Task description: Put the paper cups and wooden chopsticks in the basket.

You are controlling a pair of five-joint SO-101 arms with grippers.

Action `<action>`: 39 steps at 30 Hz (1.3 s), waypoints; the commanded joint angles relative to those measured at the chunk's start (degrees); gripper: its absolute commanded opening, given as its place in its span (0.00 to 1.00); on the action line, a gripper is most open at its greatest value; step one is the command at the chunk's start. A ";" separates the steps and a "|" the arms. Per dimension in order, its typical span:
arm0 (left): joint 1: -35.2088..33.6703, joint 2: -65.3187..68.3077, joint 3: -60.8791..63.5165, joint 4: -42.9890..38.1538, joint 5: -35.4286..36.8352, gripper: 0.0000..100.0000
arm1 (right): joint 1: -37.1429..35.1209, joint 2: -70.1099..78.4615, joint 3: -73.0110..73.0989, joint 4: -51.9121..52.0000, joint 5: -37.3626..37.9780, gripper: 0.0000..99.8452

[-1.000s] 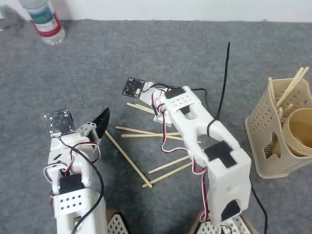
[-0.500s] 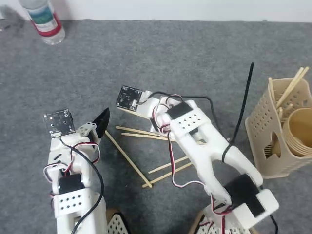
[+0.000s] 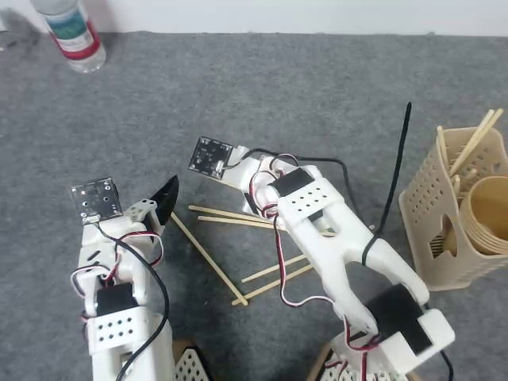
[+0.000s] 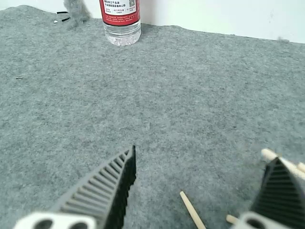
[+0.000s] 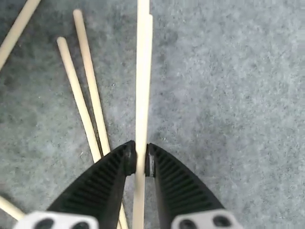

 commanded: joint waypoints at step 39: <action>0.53 -0.79 -1.01 -0.35 -0.53 0.39 | 51.91 -66.42 8.79 -27.21 -25.49 0.01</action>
